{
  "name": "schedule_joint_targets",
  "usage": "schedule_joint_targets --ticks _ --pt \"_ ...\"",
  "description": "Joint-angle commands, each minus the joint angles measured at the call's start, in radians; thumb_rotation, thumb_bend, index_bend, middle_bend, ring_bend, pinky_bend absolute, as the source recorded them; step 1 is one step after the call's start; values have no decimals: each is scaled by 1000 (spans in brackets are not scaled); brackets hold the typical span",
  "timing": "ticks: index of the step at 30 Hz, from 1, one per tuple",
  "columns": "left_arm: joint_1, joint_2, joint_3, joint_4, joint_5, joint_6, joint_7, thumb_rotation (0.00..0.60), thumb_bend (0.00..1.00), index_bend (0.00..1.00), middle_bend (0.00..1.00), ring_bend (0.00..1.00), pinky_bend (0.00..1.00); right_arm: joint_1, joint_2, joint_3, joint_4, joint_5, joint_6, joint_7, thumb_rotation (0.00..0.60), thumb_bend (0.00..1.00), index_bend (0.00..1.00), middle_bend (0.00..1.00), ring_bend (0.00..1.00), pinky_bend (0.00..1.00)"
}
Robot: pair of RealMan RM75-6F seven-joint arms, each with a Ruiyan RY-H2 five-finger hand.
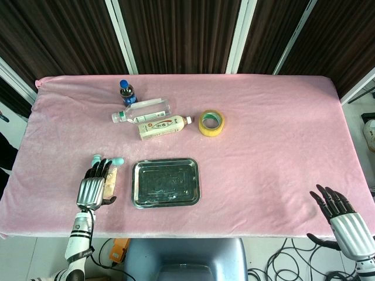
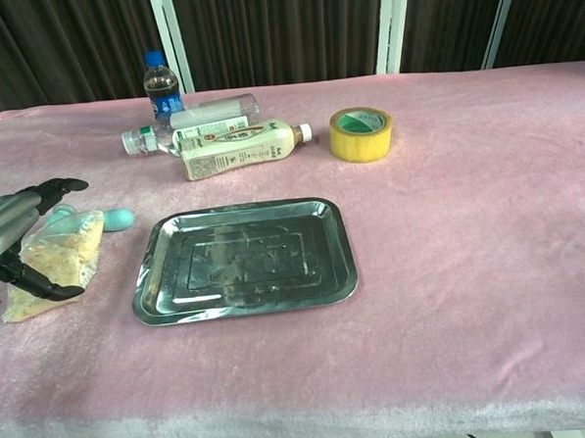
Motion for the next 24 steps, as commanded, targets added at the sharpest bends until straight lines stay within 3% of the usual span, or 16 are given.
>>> schedule_joint_targets --ticks 1,14,18,22,24 --pt "-3 -1 4 2 1 8 0 600 0 0 0 0 167 0 0 0 0 0 1 1 600 41 0 0 0 244" --pt "-16 -5 18 19 -35 19 21 600 0 0 0 0 178 -4 -5 1 5 -2 7 -3 600 40 0 0 0 244" --pt "-29 -32 10 67 -72 27 69 600 143 0 0 0 186 -1 -4 0 2 -3 0 -6 600 40 0 0 0 244" --pt "-56 -71 -15 143 -174 8 159 600 213 0 2 2 203 1 -1 -1 1 -5 -2 -4 600 40 0 0 0 244" --pt "-64 -80 -23 164 -199 6 175 600 248 1 56 73 252 2 1 0 -1 -3 -3 -2 600 40 0 0 0 244"
